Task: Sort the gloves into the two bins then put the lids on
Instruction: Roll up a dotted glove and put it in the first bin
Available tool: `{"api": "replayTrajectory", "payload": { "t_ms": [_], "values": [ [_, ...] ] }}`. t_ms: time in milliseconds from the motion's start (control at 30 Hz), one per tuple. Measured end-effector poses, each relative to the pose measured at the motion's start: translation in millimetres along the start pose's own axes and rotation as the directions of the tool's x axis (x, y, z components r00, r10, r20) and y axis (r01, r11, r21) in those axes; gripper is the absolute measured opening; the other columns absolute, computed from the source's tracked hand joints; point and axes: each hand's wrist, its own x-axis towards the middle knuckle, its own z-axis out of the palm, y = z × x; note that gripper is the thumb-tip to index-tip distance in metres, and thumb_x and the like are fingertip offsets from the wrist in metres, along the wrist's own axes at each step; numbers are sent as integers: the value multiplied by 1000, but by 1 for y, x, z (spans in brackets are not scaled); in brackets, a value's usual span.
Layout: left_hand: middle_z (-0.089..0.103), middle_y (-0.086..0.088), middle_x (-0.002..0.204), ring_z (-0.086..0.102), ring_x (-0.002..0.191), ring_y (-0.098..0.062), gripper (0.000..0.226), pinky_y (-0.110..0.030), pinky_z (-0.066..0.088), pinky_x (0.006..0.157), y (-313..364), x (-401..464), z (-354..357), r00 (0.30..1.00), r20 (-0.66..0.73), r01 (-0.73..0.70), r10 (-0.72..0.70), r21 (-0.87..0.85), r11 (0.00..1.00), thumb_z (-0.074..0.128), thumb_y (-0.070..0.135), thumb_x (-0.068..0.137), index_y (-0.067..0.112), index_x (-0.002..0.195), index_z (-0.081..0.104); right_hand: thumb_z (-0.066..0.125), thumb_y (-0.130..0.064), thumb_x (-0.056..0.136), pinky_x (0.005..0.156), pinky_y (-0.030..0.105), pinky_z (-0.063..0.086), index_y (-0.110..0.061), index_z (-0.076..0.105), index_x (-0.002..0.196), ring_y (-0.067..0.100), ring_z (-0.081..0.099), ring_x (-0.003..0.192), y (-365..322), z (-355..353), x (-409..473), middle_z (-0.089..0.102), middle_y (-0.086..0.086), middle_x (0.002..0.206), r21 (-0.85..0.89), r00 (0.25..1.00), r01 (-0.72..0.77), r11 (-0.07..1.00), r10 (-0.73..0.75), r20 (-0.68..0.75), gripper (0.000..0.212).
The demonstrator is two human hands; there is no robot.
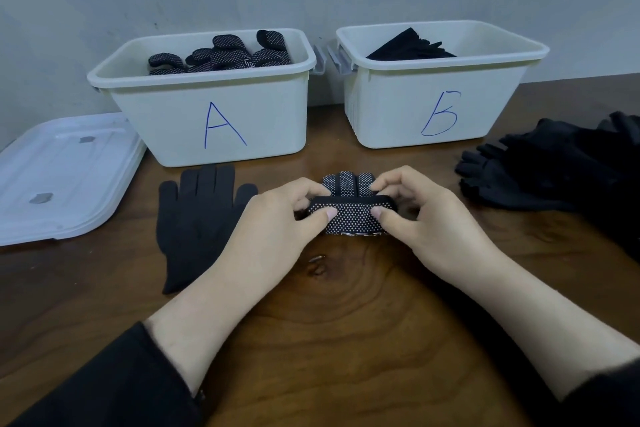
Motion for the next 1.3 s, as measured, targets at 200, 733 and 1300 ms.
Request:
{"api": "replayTrajectory", "payload": {
  "t_ms": [200, 733, 1300],
  "values": [
    [61, 11, 76, 59, 77, -6, 26, -27, 51, 73, 1, 7, 2, 996, -85, 36, -24, 142, 989, 67, 42, 91, 36, 116, 66, 69, -21, 93, 91, 44, 46, -32, 71, 101, 3, 51, 93, 5, 5, 7, 56, -24, 100, -284, 985, 139, 949, -161, -56, 15],
    [54, 11, 144, 46, 132, -13, 40, -37, 29, 108, -3, 2, 6, 938, 195, -346, 286, 513, 786, 53, 40, 100, 25, 136, 60, 69, -31, 93, 104, 44, 34, -23, 75, 112, 14, 49, 122, 6, 2, 3, 60, -13, 126, -572, 959, 274, 774, -266, 99, 22],
    [57, 16, 136, 44, 126, -8, 49, -31, 27, 108, -2, 4, 3, 954, 124, -298, 271, 435, 850, 58, 43, 96, 35, 143, 47, 59, -32, 99, 105, 33, 32, -33, 62, 123, -13, 43, 101, 0, 0, 0, 47, -39, 96, -447, 981, 195, 873, -178, 81, 23]
  ]
}}
